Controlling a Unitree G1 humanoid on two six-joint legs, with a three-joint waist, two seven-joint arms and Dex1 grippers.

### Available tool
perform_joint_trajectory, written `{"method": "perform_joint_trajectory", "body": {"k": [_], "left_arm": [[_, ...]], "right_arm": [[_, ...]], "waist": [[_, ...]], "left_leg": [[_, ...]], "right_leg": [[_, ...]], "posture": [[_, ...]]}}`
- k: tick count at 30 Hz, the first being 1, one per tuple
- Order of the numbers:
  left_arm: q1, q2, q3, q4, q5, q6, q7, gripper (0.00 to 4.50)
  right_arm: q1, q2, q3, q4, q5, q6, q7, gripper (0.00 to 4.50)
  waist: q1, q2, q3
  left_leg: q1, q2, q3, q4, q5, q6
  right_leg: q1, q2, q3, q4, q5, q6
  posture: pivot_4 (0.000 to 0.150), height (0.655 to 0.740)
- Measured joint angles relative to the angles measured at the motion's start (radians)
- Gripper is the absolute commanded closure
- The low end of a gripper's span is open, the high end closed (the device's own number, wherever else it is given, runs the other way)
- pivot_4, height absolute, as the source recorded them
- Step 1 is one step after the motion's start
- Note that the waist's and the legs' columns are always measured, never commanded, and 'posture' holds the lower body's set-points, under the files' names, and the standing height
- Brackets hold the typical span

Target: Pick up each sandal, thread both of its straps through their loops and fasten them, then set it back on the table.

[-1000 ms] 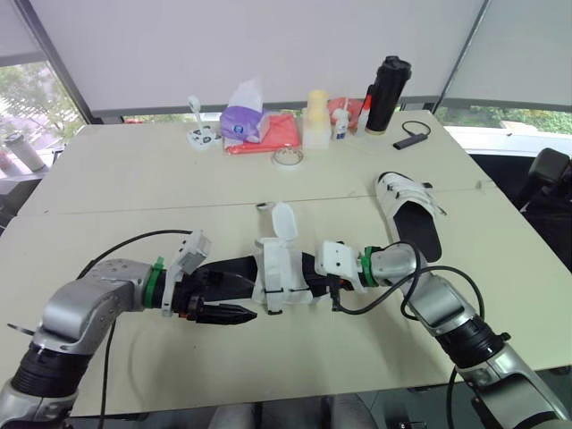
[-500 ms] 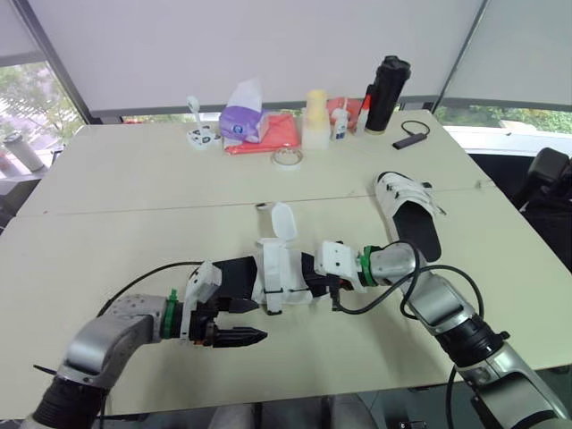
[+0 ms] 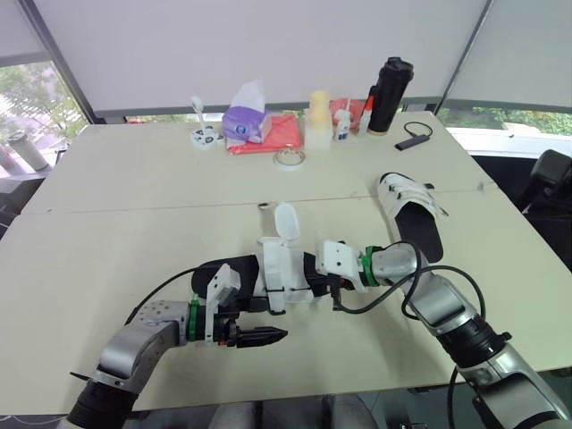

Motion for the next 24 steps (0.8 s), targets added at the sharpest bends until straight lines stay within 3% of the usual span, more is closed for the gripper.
{"method": "perform_joint_trajectory", "body": {"k": [5,6,8,13,14,18,24], "left_arm": [[-0.013,-0.015,-0.023,0.013,0.010,-0.004,0.007,0.72],[-0.016,-0.021,-0.028,0.019,0.012,-0.007,0.007,0.96],[-0.019,-0.033,-0.029,0.030,0.020,-0.013,0.021,1.52],[-0.023,-0.035,-0.028,0.029,0.021,-0.018,0.032,4.16],[-0.023,-0.035,-0.028,0.025,0.020,-0.018,0.032,4.45],[-0.015,-0.023,-0.028,0.010,0.015,-0.005,0.034,4.45],[0.036,0.125,-0.029,-0.092,-0.057,0.101,-0.057,4.45]], "right_arm": [[0.002,0.000,0.000,-0.004,0.000,0.003,-0.003,4.50],[0.003,0.000,0.000,-0.005,0.000,0.004,-0.004,4.50],[0.003,0.000,0.000,-0.007,0.000,0.006,-0.005,4.50],[0.005,-0.001,-0.002,-0.008,-0.001,0.009,-0.006,4.50],[0.005,-0.001,-0.002,-0.007,-0.002,0.010,-0.007,4.50],[0.005,0.000,0.000,-0.008,-0.006,0.010,-0.009,4.50],[0.003,0.001,0.003,-0.017,0.000,0.008,-0.003,4.50]], "waist": [[0.000,0.000,0.000],[0.000,0.000,0.000],[0.000,0.000,0.000],[0.001,0.000,0.000],[0.002,0.001,-0.001],[-0.001,0.001,-0.001],[-0.003,0.001,0.000]], "left_leg": [[0.000,0.000,0.000,0.000,0.000,0.000],[0.000,0.000,0.000,0.000,0.000,0.000],[0.000,0.000,0.000,0.000,0.000,0.000],[0.000,0.000,0.000,0.000,0.000,0.000],[0.000,0.000,0.001,0.000,0.000,0.000],[0.000,0.000,0.001,0.000,0.000,0.000],[-0.001,0.000,0.000,-0.003,0.001,0.002]], "right_leg": [[0.001,0.000,0.000,0.000,0.000,0.000],[0.001,0.000,0.000,0.000,0.000,0.000],[0.001,0.000,0.000,0.000,0.000,0.000],[0.002,0.000,-0.001,0.000,0.000,0.000],[0.001,0.000,-0.001,0.000,0.000,0.000],[0.002,0.000,-0.002,-0.001,0.000,0.000],[0.000,0.000,-0.001,-0.001,-0.001,0.001]], "posture": [[0.150,0.7296],[0.150,0.7296],[0.150,0.7296],[0.150,0.7296],[0.150,0.7296],[0.150,0.7296],[0.150,0.7296]]}}
